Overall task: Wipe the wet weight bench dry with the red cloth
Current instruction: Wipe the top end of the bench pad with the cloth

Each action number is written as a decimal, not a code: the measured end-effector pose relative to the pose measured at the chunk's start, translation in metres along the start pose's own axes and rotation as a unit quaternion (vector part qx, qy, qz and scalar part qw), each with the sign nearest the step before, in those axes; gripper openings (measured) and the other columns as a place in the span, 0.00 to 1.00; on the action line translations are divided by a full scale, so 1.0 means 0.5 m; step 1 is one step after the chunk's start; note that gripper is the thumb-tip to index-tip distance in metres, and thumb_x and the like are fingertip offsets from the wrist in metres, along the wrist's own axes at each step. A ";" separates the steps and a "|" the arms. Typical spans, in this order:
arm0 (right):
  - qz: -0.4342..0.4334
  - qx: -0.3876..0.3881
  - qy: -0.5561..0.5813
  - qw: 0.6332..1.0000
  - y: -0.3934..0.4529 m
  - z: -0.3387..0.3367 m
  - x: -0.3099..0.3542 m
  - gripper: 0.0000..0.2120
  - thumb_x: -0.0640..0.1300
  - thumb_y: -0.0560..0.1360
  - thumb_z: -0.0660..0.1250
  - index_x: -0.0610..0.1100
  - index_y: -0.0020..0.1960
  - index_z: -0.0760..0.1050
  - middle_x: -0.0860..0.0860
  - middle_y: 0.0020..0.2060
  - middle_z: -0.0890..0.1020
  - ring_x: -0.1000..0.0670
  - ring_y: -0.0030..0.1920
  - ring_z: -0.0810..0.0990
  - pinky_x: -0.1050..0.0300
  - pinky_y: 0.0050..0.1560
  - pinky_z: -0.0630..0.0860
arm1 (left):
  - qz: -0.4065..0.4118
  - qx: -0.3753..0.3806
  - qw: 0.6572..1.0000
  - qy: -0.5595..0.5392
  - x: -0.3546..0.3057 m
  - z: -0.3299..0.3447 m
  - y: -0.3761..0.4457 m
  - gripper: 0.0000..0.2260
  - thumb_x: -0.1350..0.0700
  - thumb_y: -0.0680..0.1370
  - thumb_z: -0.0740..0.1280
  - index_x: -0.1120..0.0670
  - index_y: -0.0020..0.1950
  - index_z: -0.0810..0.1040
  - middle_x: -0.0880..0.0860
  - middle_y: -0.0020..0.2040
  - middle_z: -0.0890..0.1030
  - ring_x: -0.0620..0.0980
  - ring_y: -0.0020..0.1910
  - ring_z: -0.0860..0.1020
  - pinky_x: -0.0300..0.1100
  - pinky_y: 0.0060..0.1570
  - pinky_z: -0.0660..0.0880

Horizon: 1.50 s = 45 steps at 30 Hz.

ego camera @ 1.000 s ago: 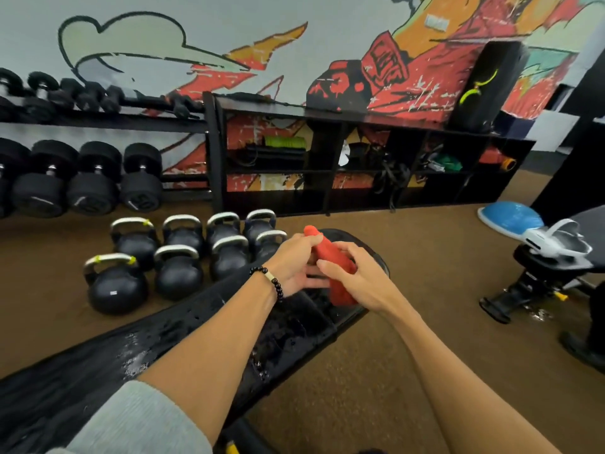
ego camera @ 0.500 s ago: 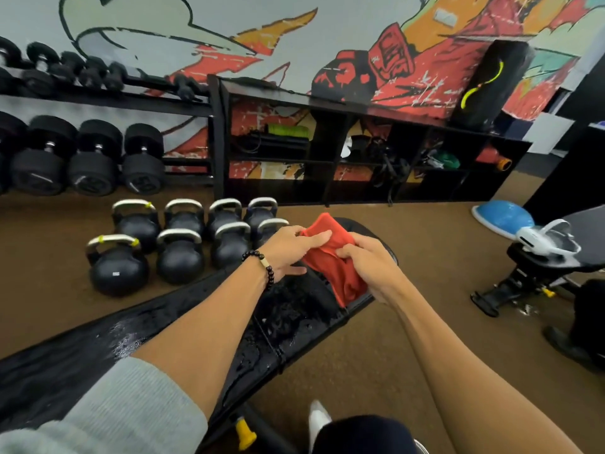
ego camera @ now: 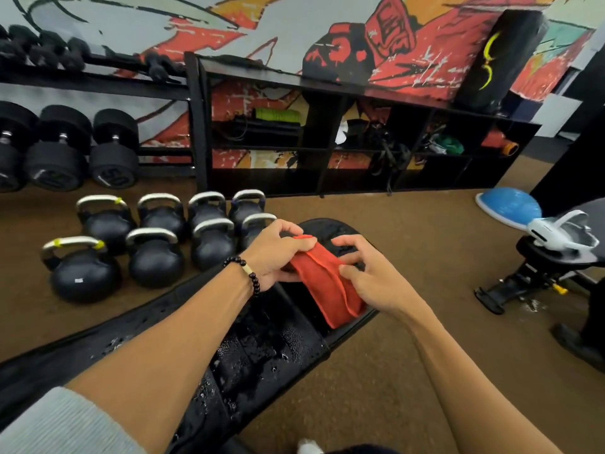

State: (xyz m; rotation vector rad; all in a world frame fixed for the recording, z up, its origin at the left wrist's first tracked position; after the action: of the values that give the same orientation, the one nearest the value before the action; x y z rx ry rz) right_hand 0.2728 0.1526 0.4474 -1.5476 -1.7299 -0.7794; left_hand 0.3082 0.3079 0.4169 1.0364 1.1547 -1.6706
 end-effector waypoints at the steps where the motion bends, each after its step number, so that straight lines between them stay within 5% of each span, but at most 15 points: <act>1: -0.018 -0.001 -0.035 0.999 0.000 0.002 0.008 0.18 0.50 0.78 0.69 0.59 0.66 0.70 0.50 0.56 0.77 0.48 0.49 0.79 0.51 0.53 0.78 | -0.002 0.008 1.000 -0.005 -0.001 0.012 0.003 0.11 0.60 0.77 0.71 0.53 0.56 0.74 0.54 0.40 0.80 0.50 0.35 0.80 0.50 0.37 0.81; 4: -0.075 -0.015 -0.116 0.990 0.000 0.005 0.043 0.32 0.66 0.69 0.72 0.62 0.69 0.67 0.58 0.57 0.72 0.62 0.57 0.73 0.68 0.56 0.68 | 0.000 0.043 0.999 -0.014 -0.019 0.057 0.005 0.10 0.62 0.80 0.66 0.56 0.61 0.75 0.57 0.43 0.80 0.52 0.39 0.81 0.50 0.39 0.82; 7: -0.139 -0.066 -0.164 0.975 0.020 -0.023 0.054 0.21 0.50 0.75 0.70 0.56 0.68 0.73 0.58 0.59 0.80 0.56 0.58 0.78 0.67 0.59 0.70 | -0.004 0.058 0.998 0.001 -0.044 0.060 0.002 0.09 0.62 0.82 0.62 0.56 0.62 0.73 0.59 0.47 0.82 0.57 0.46 0.83 0.54 0.50 0.81; 9: -0.107 -0.124 -0.154 0.974 0.040 -0.084 0.046 0.18 0.40 0.79 0.64 0.54 0.66 0.76 0.58 0.54 0.82 0.55 0.49 0.81 0.74 0.47 0.70 | 0.015 0.031 0.994 0.103 -0.064 0.026 0.001 0.07 0.58 0.83 0.62 0.54 0.60 0.74 0.57 0.50 0.84 0.55 0.48 0.84 0.51 0.51 0.81; 10: -0.072 -0.146 -0.152 0.975 0.048 -0.113 0.033 0.18 0.40 0.81 0.61 0.54 0.68 0.74 0.57 0.53 0.82 0.55 0.44 0.80 0.72 0.43 0.71 | 0.029 0.002 0.987 0.158 -0.072 0.001 0.001 0.07 0.57 0.82 0.63 0.54 0.59 0.75 0.56 0.50 0.85 0.53 0.47 0.85 0.47 0.48 0.81; 12: -0.004 -0.177 -0.197 0.964 0.055 -0.158 -0.008 0.20 0.49 0.82 0.55 0.53 0.73 0.67 0.51 0.59 0.79 0.50 0.50 0.80 0.58 0.50 0.76 | 0.073 -0.057 0.963 0.255 -0.086 -0.039 -0.003 0.06 0.57 0.81 0.65 0.55 0.57 0.76 0.55 0.48 0.85 0.50 0.44 0.83 0.39 0.40 0.78; 15: 0.076 -0.089 -0.333 0.936 0.039 -0.120 -0.074 0.30 0.65 0.81 0.44 0.51 0.77 0.59 0.42 0.64 0.74 0.36 0.61 0.76 0.37 0.61 0.74 | 0.126 -0.097 0.905 0.395 -0.077 -0.061 -0.006 0.05 0.54 0.79 0.67 0.54 0.54 0.78 0.49 0.43 0.83 0.46 0.41 0.80 0.34 0.37 0.72; 17: 0.085 -0.040 -0.374 0.923 0.017 -0.082 -0.110 0.30 0.65 0.81 0.44 0.52 0.78 0.58 0.42 0.65 0.71 0.37 0.64 0.72 0.35 0.61 0.73 | 0.127 -0.096 0.880 0.447 -0.050 -0.059 -0.008 0.08 0.50 0.79 0.67 0.52 0.55 0.75 0.49 0.48 0.80 0.46 0.42 0.79 0.40 0.42 0.75; 21: -0.003 -0.075 -0.405 0.911 0.011 -0.071 -0.098 0.24 0.59 0.83 0.50 0.59 0.78 0.56 0.49 0.74 0.63 0.42 0.72 0.63 0.35 0.67 0.66 | 0.096 -0.130 0.804 0.572 -0.004 -0.068 -0.008 0.18 0.41 0.81 0.60 0.47 0.67 0.68 0.51 0.66 0.72 0.56 0.64 0.73 0.58 0.63 0.70; 25: -0.020 -0.032 -0.373 0.927 0.051 -0.041 -0.110 0.25 0.49 0.84 0.49 0.59 0.80 0.54 0.52 0.81 0.51 0.44 0.80 0.49 0.39 0.77 0.52 | 0.052 -0.143 0.814 0.560 0.030 -0.105 0.025 0.25 0.39 0.82 0.53 0.47 0.77 0.60 0.50 0.77 0.62 0.56 0.77 0.57 0.66 0.72 0.53; 30: -0.007 -0.092 -0.371 0.924 0.076 -0.054 -0.133 0.25 0.58 0.84 0.50 0.53 0.79 0.60 0.47 0.79 0.59 0.42 0.79 0.55 0.39 0.77 0.56 | -0.010 -0.117 0.835 0.538 0.092 -0.121 0.054 0.29 0.35 0.81 0.48 0.43 0.80 0.50 0.44 0.81 0.45 0.50 0.80 0.39 0.64 0.73 0.35; 34: 0.027 -0.112 -0.309 0.944 0.132 -0.076 -0.124 0.22 0.50 0.85 0.52 0.50 0.77 0.64 0.44 0.76 0.66 0.40 0.75 0.64 0.39 0.71 0.64 | -0.036 -0.101 0.838 0.534 0.100 -0.124 0.065 0.30 0.34 0.81 0.48 0.41 0.80 0.47 0.42 0.81 0.41 0.49 0.79 0.36 0.63 0.72 0.32; 39: -0.065 -0.119 -0.361 0.923 0.063 -0.047 -0.113 0.20 0.48 0.84 0.56 0.47 0.74 0.70 0.44 0.75 0.69 0.41 0.75 0.66 0.42 0.74 0.64 | -0.029 -0.092 0.850 0.518 0.101 -0.126 0.062 0.30 0.34 0.80 0.49 0.41 0.80 0.47 0.41 0.80 0.41 0.48 0.79 0.36 0.62 0.72 0.32; 45: 0.007 -0.123 -0.306 0.944 0.193 -0.054 -0.099 0.20 0.48 0.83 0.56 0.49 0.73 0.71 0.46 0.71 0.72 0.40 0.69 0.72 0.43 0.67 0.69 | -0.017 -0.085 0.859 0.504 0.096 -0.124 0.059 0.29 0.35 0.81 0.49 0.41 0.80 0.49 0.41 0.80 0.42 0.48 0.79 0.36 0.61 0.72 0.31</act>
State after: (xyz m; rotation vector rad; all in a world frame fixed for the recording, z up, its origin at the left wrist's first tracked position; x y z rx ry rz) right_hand 0.3742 0.1131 0.4228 -2.1360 -2.1058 -0.5499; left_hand 0.3309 0.3521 0.3496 1.8578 1.9226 -0.9529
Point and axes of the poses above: each hand's wrist, its own y-axis towards the middle knuckle, its own z-axis out of the palm, x = y × z, the point moved 10 cm from there along y, towards the middle knuckle
